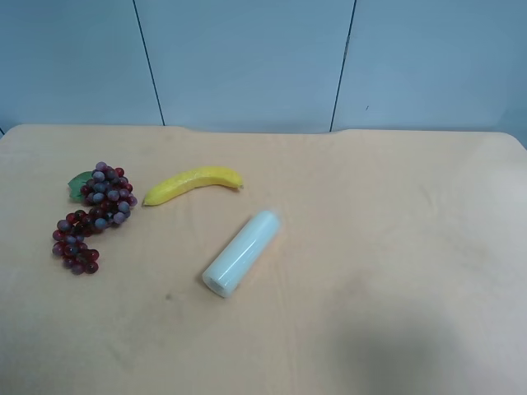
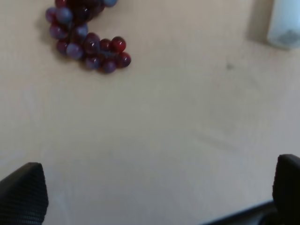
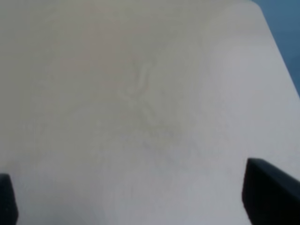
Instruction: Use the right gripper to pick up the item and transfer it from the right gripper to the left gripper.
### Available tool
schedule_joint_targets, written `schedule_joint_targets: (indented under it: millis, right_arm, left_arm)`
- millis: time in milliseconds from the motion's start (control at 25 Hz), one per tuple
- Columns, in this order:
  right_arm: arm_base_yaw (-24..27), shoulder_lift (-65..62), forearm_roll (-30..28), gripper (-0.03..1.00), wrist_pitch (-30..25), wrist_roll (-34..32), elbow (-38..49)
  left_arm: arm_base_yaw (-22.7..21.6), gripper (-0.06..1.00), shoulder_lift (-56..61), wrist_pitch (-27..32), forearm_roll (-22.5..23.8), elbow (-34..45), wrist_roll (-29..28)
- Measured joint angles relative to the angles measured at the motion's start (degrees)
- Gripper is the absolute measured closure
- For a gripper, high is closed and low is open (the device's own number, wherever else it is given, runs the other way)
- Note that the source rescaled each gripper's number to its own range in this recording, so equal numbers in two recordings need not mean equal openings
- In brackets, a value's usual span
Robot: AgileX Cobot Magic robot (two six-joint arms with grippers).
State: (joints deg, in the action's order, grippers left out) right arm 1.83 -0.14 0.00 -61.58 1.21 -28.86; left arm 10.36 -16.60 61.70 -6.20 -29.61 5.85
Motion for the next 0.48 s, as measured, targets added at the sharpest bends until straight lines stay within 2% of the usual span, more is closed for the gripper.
schedule_joint_targets:
  millis: [200,480]
  right_arm:
    - [0.0,0.0,0.0,0.09,0.0,0.0,0.0]
    - [0.0,0.0,0.0,0.11,0.0,0.0,0.0]
  left_arm:
    - [0.0,-0.05,4.79,-1.11,-0.4,0.37,0.04]
    - [0.0,-0.05,5.09,-1.22,-0.46,0.37,0.04]
